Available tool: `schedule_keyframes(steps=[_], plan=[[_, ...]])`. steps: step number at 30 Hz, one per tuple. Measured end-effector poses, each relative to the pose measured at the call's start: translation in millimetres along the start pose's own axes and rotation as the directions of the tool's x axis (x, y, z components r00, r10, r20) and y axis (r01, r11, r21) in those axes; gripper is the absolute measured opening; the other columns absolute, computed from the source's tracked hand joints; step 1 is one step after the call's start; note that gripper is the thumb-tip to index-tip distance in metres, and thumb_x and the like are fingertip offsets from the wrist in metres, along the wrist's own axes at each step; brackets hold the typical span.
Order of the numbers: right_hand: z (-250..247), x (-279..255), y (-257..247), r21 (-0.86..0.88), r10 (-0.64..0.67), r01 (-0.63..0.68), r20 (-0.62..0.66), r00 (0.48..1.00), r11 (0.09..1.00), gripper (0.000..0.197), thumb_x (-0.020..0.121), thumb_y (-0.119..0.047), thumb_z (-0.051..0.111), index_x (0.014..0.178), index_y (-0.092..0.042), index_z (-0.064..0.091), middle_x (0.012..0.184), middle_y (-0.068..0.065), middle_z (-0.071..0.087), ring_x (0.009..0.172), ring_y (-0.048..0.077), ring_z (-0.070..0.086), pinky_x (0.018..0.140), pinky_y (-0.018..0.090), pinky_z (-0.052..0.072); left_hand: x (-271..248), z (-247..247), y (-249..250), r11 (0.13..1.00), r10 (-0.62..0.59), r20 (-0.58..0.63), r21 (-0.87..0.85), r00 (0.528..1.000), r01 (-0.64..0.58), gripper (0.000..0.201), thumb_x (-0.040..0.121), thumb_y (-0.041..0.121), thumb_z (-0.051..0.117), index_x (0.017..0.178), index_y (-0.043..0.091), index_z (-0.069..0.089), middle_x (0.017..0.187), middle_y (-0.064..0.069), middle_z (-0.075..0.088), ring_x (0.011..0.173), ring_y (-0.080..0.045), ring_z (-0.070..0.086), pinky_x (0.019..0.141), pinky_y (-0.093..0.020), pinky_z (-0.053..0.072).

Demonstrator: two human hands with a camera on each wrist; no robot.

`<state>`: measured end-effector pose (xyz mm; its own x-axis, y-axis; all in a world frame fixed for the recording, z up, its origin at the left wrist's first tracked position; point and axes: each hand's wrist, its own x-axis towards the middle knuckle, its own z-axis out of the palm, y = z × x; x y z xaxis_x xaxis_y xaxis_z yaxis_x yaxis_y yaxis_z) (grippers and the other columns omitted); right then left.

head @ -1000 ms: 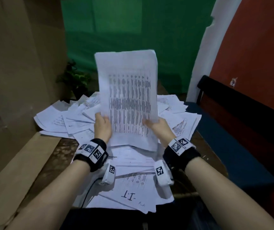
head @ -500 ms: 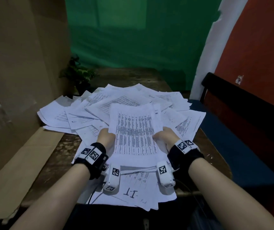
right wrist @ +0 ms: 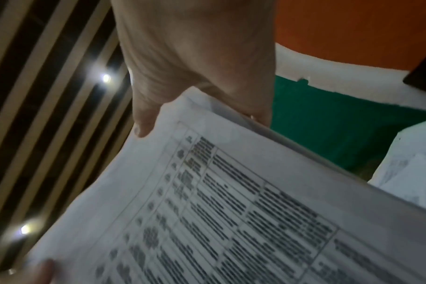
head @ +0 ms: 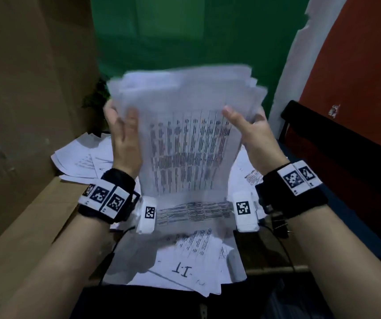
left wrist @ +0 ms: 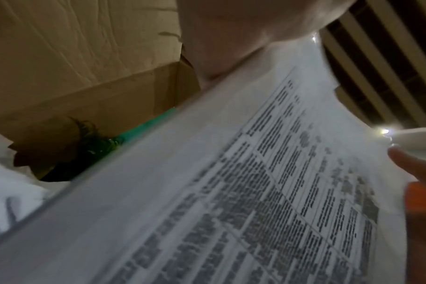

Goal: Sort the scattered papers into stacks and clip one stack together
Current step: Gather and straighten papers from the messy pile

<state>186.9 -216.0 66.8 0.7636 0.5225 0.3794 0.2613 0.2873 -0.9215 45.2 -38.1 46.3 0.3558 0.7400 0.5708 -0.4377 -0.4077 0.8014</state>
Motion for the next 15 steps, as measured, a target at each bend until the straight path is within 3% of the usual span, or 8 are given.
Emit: schedule_keyframes(steps=[1, 2, 3, 5, 8, 10, 12, 15], plan=[[1.4, -2.5, -2.3, 0.01, -0.03, 0.03, 0.027, 0.999, 1.0, 0.064, 0.08, -0.032, 0.076, 0.132, -0.01, 0.046, 0.12, 0.001, 0.066, 0.106, 0.004, 0.066, 0.081, 0.014, 0.051, 0.3, 0.1, 2.6, 0.998, 0.024, 0.0, -0.064, 1.0, -0.024, 0.069, 0.093, 0.043, 0.042, 0.146, 0.004, 0.021, 0.146, -0.014, 0.039, 0.135, -0.019, 0.041, 0.109, -0.024, 0.037], [2.1, -3.1, -2.1, 0.017, -0.047, 0.046, 0.048, 0.998, 0.999, 0.071, 0.076, -0.031, 0.078, 0.135, -0.009, 0.045, 0.123, 0.005, 0.065, 0.111, 0.011, 0.065, 0.085, 0.018, 0.051, -1.5, -0.1, 5.4, 0.994, 0.07, 0.02, -0.089, 0.997, -0.068, 0.068, 0.089, 0.043, 0.046, 0.141, 0.004, 0.025, 0.141, -0.02, 0.042, 0.131, -0.028, 0.044, 0.108, -0.039, 0.04], [2.8, -3.4, -2.5, 0.025, -0.049, 0.048, 0.06, 0.997, 0.999, 0.08, 0.072, -0.031, 0.079, 0.138, -0.009, 0.041, 0.125, 0.006, 0.064, 0.113, 0.012, 0.064, 0.086, 0.021, 0.052, -4.8, 0.0, 8.9, 0.988, 0.13, 0.057, -0.089, 0.99, -0.125, 0.062, 0.087, 0.04, 0.048, 0.135, 0.005, 0.029, 0.131, -0.019, 0.047, 0.122, -0.027, 0.05, 0.102, -0.041, 0.044], [-0.8, 3.0, -0.4, 0.064, -0.017, 0.014, 0.042, 0.999, 0.998, 0.101, 0.063, -0.034, 0.084, 0.146, -0.013, 0.03, 0.124, 0.001, 0.066, 0.113, 0.012, 0.064, 0.091, 0.029, 0.053, -4.9, -0.4, 13.0, 0.977, 0.204, 0.09, -0.085, 0.975, -0.197, 0.052, 0.083, 0.032, 0.049, 0.124, 0.006, 0.03, 0.115, -0.012, 0.048, 0.105, -0.019, 0.053, 0.09, -0.033, 0.047], [-7.1, 8.2, 2.7, 0.096, 0.055, -0.064, 0.093, 0.994, 0.993, 0.115, 0.057, -0.042, 0.089, 0.148, -0.015, 0.025, 0.117, -0.002, 0.071, 0.113, 0.018, 0.066, 0.1, 0.045, 0.049, 4.1, -6.9, 2.1, 0.978, 0.164, 0.035, -0.139, 0.986, -0.157, 0.038, 0.082, 0.025, 0.048, 0.117, 0.016, 0.038, 0.11, -0.009, 0.049, 0.1, -0.02, 0.051, 0.087, -0.041, 0.045], [-1.5, 3.2, 9.9, 0.012, 0.047, -0.05, 0.201, 0.979, 0.999, 0.088, 0.073, -0.036, 0.082, 0.144, -0.011, 0.036, 0.124, 0.006, 0.066, 0.115, 0.021, 0.064, 0.095, 0.037, 0.052, 3.4, -4.9, -2.5, 0.993, 0.09, 0.022, -0.079, 0.996, -0.088, 0.03, 0.082, 0.02, 0.043, 0.112, 0.019, 0.041, 0.105, -0.002, 0.051, 0.094, -0.009, 0.053, 0.084, -0.036, 0.046], [10.8, -1.5, 8.9, -0.007, -0.009, 0.011, 0.212, 0.977, 1.0, 0.057, 0.084, -0.026, 0.074, 0.134, -0.01, 0.051, 0.124, 0.01, 0.066, 0.114, 0.022, 0.064, 0.092, 0.032, 0.053, -0.2, 9.3, 4.2, 0.987, 0.161, -0.002, 0.019, 0.987, -0.161, 0.028, 0.083, 0.006, 0.037, 0.11, 0.01, 0.038, 0.096, 0.005, 0.046, 0.081, 0.007, 0.048, 0.074, -0.02, 0.043], [30.4, 3.4, -14.9, -0.025, -0.188, 0.188, 0.006, 0.982, 0.982, 0.021, 0.09, -0.018, 0.068, 0.11, -0.019, 0.063, 0.111, 0.019, 0.068, 0.105, 0.036, 0.064, 0.092, 0.049, 0.053, 4.3, 28.9, 25.1, 0.932, 0.363, -0.079, 0.053, 0.929, -0.359, 0.033, 0.08, -0.01, 0.033, 0.112, -0.004, 0.038, 0.097, 0.0, 0.047, 0.079, 0.009, 0.048, 0.072, -0.016, 0.042]])
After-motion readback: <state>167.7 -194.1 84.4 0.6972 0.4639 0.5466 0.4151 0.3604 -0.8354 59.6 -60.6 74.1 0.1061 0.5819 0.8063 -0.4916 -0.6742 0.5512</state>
